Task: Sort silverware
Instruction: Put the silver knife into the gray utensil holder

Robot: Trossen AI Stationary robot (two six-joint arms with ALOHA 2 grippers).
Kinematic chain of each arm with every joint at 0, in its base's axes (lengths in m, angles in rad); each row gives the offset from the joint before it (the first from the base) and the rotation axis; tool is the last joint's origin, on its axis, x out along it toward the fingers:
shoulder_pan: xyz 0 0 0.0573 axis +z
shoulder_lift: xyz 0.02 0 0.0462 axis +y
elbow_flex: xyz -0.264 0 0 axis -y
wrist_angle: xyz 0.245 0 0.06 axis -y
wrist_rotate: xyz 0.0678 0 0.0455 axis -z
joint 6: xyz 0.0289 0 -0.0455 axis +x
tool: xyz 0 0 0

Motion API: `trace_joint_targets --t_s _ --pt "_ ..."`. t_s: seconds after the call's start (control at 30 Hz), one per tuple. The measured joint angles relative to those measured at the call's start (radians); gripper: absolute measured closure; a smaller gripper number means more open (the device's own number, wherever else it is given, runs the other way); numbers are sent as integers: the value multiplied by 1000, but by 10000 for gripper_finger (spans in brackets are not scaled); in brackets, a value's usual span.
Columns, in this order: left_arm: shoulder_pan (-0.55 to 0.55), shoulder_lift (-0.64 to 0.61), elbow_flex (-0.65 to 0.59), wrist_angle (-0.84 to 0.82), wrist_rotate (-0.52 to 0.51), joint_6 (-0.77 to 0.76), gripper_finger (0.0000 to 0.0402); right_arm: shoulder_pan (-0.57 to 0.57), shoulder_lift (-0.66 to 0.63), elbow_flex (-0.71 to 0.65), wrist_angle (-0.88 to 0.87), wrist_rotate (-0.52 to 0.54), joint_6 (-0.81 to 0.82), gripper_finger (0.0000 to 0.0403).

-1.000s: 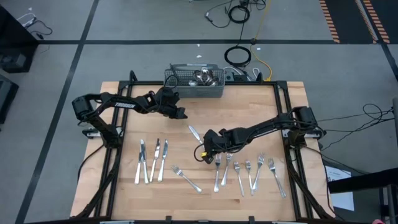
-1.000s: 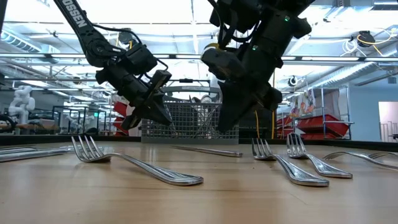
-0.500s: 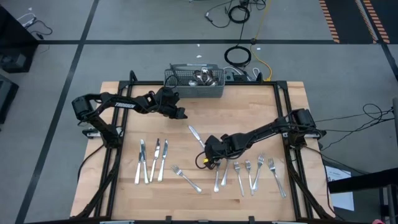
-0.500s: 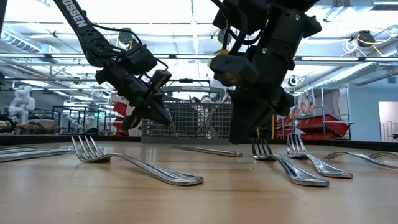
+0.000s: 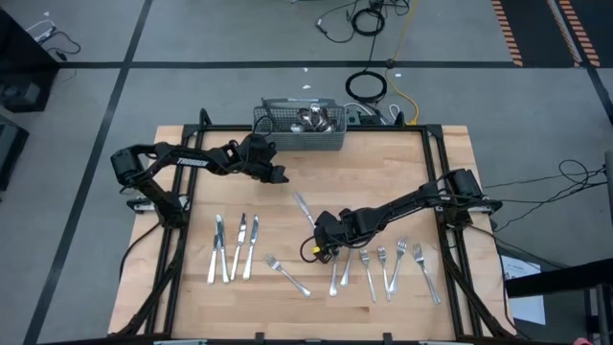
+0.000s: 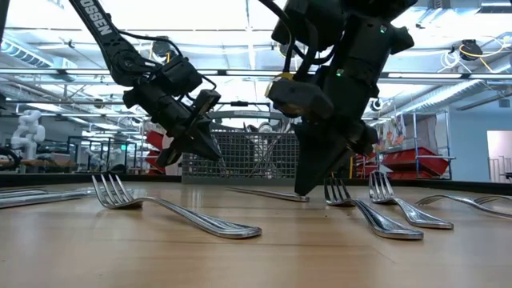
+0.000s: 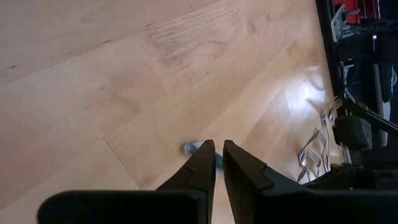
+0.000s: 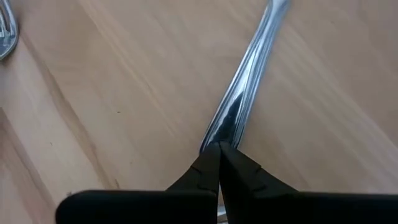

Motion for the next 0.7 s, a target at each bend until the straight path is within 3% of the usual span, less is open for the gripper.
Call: trace_joint_targets --t_s 0.33,0.47,0.7 --pt "0 14 0 4 20 88 349 0 0 1 -21 0 -26 403" --pt "0 55 -1 -4 90 79 315 0 0 1 -24 0 -38 403" --pt "5 71 -1 -12 94 72 249 0 0 1 -25 0 -42 403"
